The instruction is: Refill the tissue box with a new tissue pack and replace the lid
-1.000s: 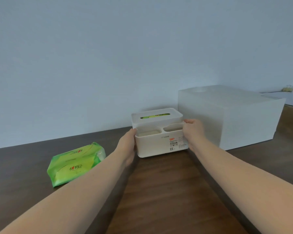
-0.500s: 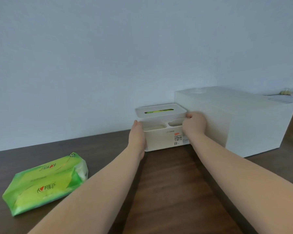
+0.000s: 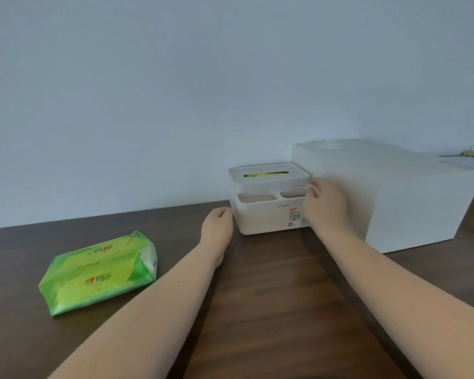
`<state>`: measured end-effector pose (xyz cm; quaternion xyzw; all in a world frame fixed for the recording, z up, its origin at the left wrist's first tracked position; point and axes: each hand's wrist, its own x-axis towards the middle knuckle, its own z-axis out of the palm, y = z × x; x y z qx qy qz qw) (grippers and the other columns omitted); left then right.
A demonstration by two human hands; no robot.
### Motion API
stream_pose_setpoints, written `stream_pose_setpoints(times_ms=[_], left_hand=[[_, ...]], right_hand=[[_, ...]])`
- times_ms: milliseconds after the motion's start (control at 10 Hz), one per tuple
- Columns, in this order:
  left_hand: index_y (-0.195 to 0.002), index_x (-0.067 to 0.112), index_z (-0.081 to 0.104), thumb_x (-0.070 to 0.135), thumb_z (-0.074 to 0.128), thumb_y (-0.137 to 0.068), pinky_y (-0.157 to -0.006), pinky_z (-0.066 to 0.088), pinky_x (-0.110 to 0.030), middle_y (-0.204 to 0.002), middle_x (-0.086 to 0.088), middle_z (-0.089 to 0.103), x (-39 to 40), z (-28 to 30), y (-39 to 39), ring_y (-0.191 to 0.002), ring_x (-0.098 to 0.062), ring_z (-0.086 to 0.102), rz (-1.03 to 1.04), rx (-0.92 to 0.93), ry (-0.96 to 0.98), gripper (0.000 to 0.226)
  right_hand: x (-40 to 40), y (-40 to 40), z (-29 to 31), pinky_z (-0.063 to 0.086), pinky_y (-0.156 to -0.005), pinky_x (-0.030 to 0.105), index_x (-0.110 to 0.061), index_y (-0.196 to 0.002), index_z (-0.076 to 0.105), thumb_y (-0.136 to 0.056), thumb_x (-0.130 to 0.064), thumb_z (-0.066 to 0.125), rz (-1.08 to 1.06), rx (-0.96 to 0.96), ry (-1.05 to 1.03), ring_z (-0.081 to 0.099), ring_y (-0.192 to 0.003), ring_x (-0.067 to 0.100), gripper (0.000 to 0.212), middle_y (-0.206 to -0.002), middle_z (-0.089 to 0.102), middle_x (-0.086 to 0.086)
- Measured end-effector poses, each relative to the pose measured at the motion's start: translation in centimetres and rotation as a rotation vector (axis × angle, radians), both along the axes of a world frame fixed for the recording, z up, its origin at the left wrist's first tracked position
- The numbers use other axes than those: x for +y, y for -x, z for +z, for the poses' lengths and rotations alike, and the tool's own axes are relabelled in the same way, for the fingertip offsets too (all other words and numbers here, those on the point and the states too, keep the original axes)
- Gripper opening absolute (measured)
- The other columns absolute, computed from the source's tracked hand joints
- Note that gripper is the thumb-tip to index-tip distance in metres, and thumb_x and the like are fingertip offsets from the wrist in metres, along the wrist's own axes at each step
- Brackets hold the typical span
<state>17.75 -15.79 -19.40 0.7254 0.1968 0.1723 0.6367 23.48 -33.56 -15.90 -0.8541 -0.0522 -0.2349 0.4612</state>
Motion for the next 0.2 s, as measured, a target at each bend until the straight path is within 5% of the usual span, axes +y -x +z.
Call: stream_pose_setpoints(times_ms=[100, 200], left_hand=[[-0.124, 0.013, 0.062, 0.019, 0.045, -0.096, -0.088, 0.037, -0.024, -0.126, -0.002, 0.062, 0.8, -0.8, 2.3, -0.106, -0.014, 0.052, 0.065, 0.027, -0.191, 0.034], [-0.113, 0.016, 0.068, 0.017, 0.046, -0.093, -0.087, 0.041, -0.026, -0.118, 0.0, 0.065, 1.0, -1.1, 4.2, -0.099, -0.014, 0.053, 0.103, 0.065, -0.266, 0.03]], right_hand=[[-0.8, 3.0, 3.2, 0.047, -0.098, 0.032, -0.014, -0.114, 0.066, -0.094, -0.008, 0.049, 0.114, -0.036, -0.321, 0.062, -0.109, 0.019, 0.027, -0.116, 0.069, 0.005], [-2.2, 7.6, 8.8, 0.051, -0.07, 0.028, -0.016, -0.086, 0.068, -0.089, -0.005, 0.053, 0.362, -0.084, -0.823, 0.065, -0.071, 0.015, 0.018, -0.076, 0.07, 0.0]])
